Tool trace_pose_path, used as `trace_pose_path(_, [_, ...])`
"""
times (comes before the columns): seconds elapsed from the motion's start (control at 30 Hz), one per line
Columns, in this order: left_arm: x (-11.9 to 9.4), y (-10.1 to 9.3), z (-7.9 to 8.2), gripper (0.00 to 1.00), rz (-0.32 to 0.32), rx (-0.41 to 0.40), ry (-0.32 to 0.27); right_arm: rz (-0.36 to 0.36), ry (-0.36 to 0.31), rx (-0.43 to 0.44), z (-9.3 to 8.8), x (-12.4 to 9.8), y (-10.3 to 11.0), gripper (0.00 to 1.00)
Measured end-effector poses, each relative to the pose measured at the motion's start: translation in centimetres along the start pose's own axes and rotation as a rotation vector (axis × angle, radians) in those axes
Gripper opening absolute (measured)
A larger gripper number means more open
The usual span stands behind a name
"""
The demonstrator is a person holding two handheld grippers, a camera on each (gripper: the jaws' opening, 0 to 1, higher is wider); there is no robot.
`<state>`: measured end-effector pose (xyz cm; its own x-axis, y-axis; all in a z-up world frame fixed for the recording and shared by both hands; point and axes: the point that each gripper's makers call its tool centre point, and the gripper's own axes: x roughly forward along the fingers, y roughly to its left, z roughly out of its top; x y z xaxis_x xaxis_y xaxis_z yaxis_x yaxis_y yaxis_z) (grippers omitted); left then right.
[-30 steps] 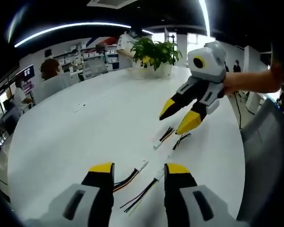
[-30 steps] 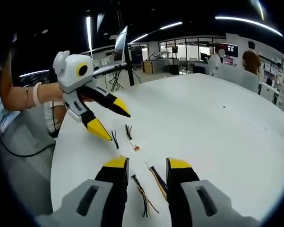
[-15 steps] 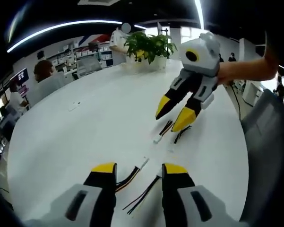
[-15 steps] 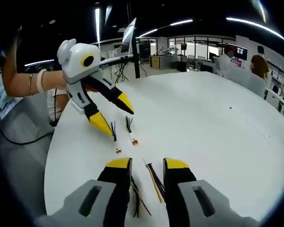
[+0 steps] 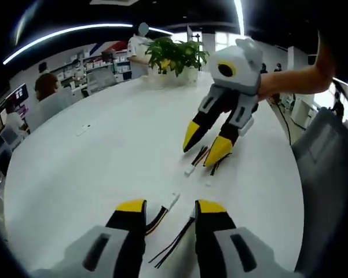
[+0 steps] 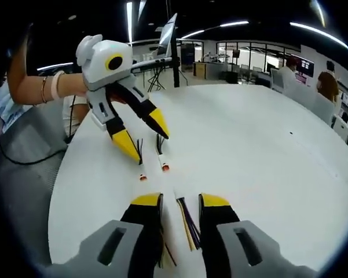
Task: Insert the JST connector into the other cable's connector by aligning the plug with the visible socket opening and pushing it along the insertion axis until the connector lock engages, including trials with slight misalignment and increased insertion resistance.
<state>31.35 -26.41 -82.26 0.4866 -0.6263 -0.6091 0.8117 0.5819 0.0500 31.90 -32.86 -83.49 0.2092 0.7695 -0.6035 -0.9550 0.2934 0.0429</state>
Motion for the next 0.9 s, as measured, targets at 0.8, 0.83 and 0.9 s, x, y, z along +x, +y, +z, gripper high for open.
trace_pose_path(0.8, [1.6, 0.1, -0.9, 0.17, -0.044, 0.097, 0.045, 0.041, 0.027, -0.037, -0.6, 1.2, 0.0, 0.11])
trace_pose_path(0.83, [1.6, 0.1, -1.0, 0.17, -0.045, 0.101, 0.046, 0.042, 0.028, -0.038, -0.7, 1.2, 0.1, 0.1])
trace_pose_path(0.9, [1.6, 0.1, -1.0, 0.16, -0.048, 0.103, 0.048, 0.045, 0.024, -0.027, -0.7, 1.3, 0.0, 0.11])
